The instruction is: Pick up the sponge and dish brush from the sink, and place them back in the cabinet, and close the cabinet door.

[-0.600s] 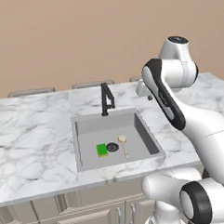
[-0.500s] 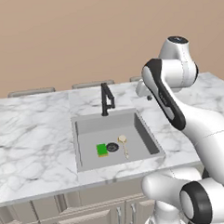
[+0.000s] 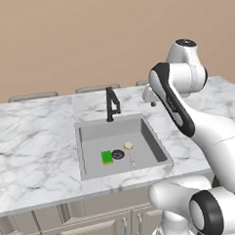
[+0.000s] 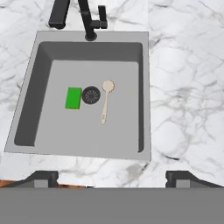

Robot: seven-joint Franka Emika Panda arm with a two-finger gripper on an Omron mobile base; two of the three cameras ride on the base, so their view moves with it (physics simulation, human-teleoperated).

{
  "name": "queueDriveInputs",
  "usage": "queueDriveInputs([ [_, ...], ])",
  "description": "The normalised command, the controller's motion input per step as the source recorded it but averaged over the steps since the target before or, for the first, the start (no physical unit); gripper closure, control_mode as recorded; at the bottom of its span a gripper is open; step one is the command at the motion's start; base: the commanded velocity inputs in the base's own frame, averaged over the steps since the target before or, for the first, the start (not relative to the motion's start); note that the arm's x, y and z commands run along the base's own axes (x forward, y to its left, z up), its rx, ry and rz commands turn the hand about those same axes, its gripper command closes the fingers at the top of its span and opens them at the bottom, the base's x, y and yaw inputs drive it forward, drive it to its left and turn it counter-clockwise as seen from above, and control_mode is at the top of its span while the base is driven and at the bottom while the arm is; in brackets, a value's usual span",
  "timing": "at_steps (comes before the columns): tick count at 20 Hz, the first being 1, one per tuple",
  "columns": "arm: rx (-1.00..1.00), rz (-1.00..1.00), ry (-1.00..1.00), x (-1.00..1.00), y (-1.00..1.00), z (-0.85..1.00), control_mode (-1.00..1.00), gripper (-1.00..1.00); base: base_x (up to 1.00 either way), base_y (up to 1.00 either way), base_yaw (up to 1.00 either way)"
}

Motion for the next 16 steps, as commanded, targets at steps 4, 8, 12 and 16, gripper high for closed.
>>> queueDriveInputs([
  [4, 0.00, 0.00, 0.04, 0.00, 0.10, -0.21, -1.00, -1.00, 0.00, 0.00, 0.00],
  [8, 0.00, 0.00, 0.01, 0.00, 0.27, -0.24, -1.00, -1.00, 0.00, 0.00, 0.00],
  [12, 0.01, 0.00, 0.01, 0.06, 0.19, -0.14, -1.00, -1.00, 0.00, 0.00, 0.00],
  [16, 0.00, 0.00, 0.02, 0.16, 0.18, -0.12, -1.00, -1.00, 0.00, 0.00, 0.00],
])
